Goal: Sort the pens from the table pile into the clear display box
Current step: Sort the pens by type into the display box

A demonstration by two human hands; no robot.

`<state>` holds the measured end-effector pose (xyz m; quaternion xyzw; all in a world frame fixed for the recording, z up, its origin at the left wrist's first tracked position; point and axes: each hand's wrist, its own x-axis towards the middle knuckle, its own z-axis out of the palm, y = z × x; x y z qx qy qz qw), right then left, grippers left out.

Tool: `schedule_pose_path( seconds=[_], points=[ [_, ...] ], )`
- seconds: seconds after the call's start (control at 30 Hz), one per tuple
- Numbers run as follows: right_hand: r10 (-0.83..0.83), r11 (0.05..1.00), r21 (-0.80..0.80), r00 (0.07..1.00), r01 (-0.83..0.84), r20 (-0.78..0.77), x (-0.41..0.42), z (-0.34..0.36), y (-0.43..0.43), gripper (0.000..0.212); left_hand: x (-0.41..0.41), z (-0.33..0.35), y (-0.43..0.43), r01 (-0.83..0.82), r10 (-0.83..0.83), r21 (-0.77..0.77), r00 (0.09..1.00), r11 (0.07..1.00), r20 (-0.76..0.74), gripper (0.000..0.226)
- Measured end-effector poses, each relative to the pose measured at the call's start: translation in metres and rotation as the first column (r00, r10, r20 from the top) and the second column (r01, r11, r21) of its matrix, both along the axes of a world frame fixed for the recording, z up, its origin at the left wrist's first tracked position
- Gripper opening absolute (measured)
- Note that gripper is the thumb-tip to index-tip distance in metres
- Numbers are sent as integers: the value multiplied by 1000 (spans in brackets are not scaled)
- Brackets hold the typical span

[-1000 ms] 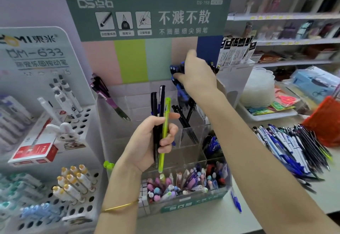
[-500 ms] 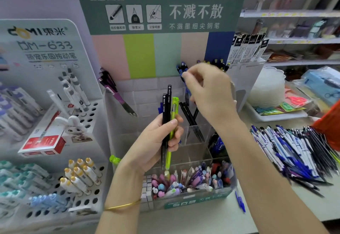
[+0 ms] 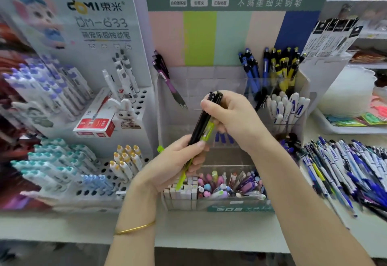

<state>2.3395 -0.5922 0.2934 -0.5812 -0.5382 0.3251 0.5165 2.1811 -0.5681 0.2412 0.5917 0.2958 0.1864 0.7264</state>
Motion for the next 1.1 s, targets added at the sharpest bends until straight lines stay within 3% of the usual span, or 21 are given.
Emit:
schedule_pose_path(
  seconds=[0.2, 0.4, 0.53, 0.63, 0.77, 0.87, 1.1],
  points=[
    [-63, 987, 132, 982, 87, -177, -18, 3, 2, 10, -41, -9, 0, -176, 174, -23, 982, 984, -69, 17],
    [-271, 935, 235, 962, 267, -14, 0, 0, -13, 10, -50, -6, 5, -362, 364, -98, 931, 927, 4, 20],
    [-447, 863, 301, 891, 406, 81, 23, 4, -31, 10, -27, -1, 5, -311, 318, -99, 946, 945, 67, 25],
    [-603, 761, 394, 786, 515, 137, 39, 9, -37, 5, -3, 1, 3, -244, 248, -60, 966, 968, 77, 23],
    [-704, 671, 508, 680, 541, 205, 50, 13, -39, 9, 25, 5, 0, -203, 205, -29, 975, 979, 84, 19],
    [-706, 699, 490, 612, 520, 357, 53, 10, -36, 18, 39, 9, -3, -197, 197, -17, 977, 980, 86, 20],
    [-501, 852, 266, 553, 451, 666, 48, -10, -25, 23, 54, 9, -4, -200, 206, -74, 975, 977, 82, 28]
  ],
)
